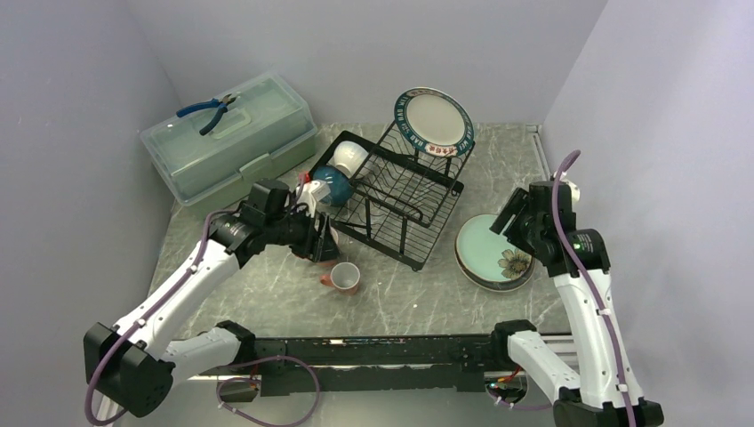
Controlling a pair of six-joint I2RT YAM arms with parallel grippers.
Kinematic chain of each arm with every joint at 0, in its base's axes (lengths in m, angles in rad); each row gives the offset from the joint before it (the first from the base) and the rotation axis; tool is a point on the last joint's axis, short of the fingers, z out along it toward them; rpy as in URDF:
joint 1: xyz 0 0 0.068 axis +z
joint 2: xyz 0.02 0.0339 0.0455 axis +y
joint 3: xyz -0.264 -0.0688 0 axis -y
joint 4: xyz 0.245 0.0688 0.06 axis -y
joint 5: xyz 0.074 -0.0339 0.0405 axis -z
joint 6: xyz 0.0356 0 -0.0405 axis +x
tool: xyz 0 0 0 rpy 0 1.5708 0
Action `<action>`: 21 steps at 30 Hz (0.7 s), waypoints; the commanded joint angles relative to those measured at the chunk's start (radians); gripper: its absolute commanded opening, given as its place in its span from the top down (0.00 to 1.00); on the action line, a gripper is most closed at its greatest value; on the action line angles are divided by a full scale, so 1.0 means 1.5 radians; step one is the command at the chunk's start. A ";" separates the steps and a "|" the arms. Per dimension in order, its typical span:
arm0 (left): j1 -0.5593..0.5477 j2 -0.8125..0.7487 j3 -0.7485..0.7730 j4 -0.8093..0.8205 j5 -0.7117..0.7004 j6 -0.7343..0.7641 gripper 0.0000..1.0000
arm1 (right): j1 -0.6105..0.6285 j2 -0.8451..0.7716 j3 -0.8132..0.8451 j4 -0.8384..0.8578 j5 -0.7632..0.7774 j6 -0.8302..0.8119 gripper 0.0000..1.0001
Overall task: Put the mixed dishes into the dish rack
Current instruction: Insert the plate into the dish rack.
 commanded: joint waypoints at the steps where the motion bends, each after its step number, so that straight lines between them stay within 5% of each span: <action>1: -0.019 -0.026 0.016 -0.008 -0.017 0.019 0.40 | -0.025 -0.006 -0.051 -0.012 0.004 0.087 0.28; 21: -0.079 -0.010 0.022 -0.022 -0.053 0.031 0.39 | -0.144 0.058 -0.272 0.064 -0.062 0.180 0.41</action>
